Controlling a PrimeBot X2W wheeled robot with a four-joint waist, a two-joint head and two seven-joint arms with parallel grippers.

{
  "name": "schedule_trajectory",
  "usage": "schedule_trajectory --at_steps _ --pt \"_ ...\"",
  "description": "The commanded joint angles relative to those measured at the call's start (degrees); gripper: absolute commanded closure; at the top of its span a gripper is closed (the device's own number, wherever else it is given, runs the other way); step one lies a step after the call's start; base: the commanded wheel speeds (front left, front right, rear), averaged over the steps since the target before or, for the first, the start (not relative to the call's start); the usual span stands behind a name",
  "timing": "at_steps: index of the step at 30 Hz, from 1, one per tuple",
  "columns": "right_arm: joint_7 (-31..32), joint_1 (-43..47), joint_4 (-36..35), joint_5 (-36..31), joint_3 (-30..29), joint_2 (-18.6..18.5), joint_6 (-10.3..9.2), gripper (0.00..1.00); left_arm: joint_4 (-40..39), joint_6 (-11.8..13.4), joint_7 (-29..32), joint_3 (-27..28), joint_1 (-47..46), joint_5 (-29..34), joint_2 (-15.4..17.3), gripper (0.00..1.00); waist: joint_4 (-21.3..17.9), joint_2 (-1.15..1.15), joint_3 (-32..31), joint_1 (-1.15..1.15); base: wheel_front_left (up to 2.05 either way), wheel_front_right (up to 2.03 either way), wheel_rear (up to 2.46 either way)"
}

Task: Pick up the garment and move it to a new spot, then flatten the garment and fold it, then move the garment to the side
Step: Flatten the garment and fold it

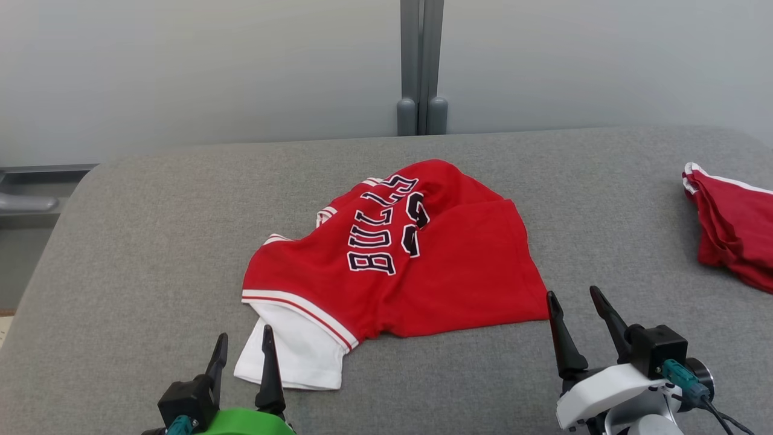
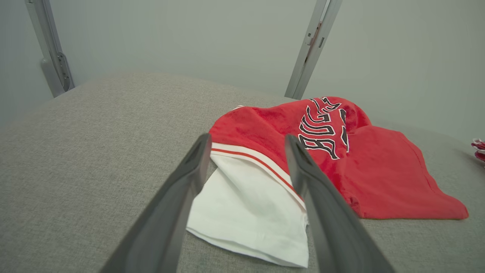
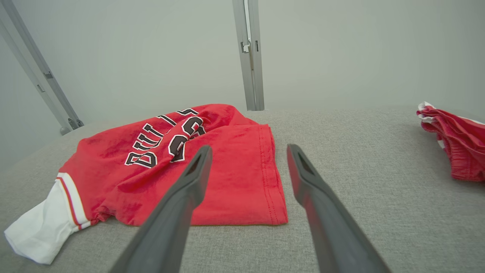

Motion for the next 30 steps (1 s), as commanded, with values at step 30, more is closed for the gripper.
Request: schedule_trajectory --at_steps 30 --pt "0.2 -3.1 2.4 -1.7 -2.0 -0.2 -0.09 0.00 17.8 0.3 24.5 0.9 -11.2 -3.1 6.0 0.00 -3.6 0.00 5.1 0.00 0.00 0.00 0.00"
